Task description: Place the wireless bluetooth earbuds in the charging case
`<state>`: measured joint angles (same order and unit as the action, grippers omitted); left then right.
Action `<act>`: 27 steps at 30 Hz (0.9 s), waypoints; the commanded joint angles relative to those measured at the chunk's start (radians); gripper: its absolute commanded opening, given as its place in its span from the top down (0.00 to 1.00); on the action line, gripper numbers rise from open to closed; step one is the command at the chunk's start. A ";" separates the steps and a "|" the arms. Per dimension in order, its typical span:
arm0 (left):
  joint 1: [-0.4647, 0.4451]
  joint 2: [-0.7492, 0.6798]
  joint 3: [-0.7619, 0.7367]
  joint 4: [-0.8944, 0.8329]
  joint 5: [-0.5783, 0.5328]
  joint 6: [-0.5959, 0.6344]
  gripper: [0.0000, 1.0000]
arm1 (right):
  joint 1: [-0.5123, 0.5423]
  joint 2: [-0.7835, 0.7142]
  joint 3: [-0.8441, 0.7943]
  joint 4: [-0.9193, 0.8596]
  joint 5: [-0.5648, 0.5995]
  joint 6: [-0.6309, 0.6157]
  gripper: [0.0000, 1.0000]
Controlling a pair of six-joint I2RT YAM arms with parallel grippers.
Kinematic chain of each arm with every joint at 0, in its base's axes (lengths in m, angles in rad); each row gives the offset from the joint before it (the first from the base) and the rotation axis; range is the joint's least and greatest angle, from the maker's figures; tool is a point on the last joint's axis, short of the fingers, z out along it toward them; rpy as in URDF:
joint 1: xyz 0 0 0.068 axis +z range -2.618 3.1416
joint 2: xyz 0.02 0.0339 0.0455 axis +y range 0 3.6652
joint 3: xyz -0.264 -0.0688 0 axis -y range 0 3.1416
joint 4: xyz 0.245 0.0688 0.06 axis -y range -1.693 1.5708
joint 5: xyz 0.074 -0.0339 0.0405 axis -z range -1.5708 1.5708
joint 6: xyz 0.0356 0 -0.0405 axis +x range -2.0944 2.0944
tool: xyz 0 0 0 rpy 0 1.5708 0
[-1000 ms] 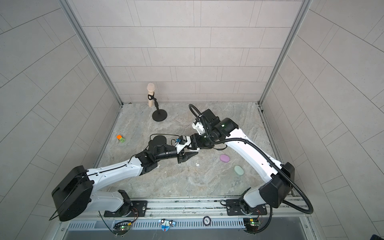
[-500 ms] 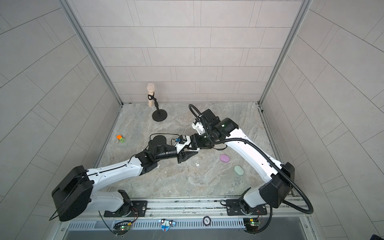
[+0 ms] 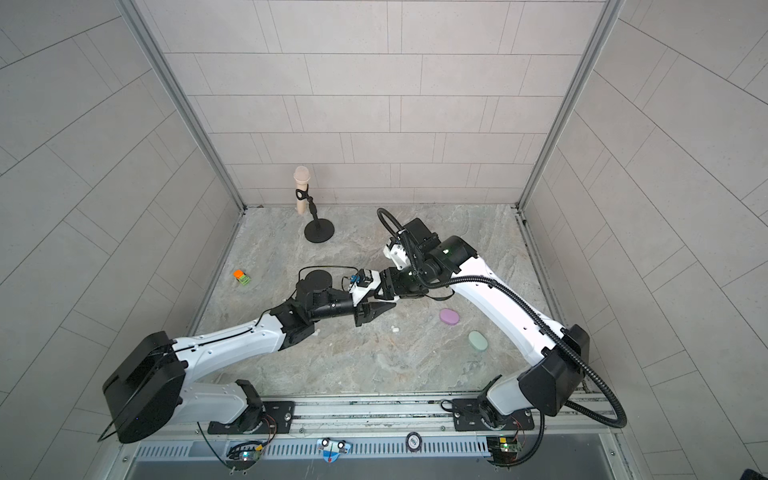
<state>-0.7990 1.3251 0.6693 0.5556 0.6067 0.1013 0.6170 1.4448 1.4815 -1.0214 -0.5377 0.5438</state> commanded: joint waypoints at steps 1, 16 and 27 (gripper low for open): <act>-0.002 -0.021 0.024 0.033 0.024 0.009 0.58 | 0.003 -0.027 0.024 0.004 0.014 0.011 0.36; -0.002 -0.029 -0.010 0.043 0.031 -0.028 0.71 | -0.016 -0.059 0.028 0.001 0.025 0.016 0.17; -0.002 -0.070 -0.088 0.085 0.020 -0.084 0.73 | -0.074 -0.156 -0.035 0.004 0.070 0.000 0.11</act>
<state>-0.7990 1.2915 0.5999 0.5900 0.6235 0.0425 0.5549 1.3254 1.4700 -1.0115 -0.5037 0.5560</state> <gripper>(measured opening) 0.443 0.890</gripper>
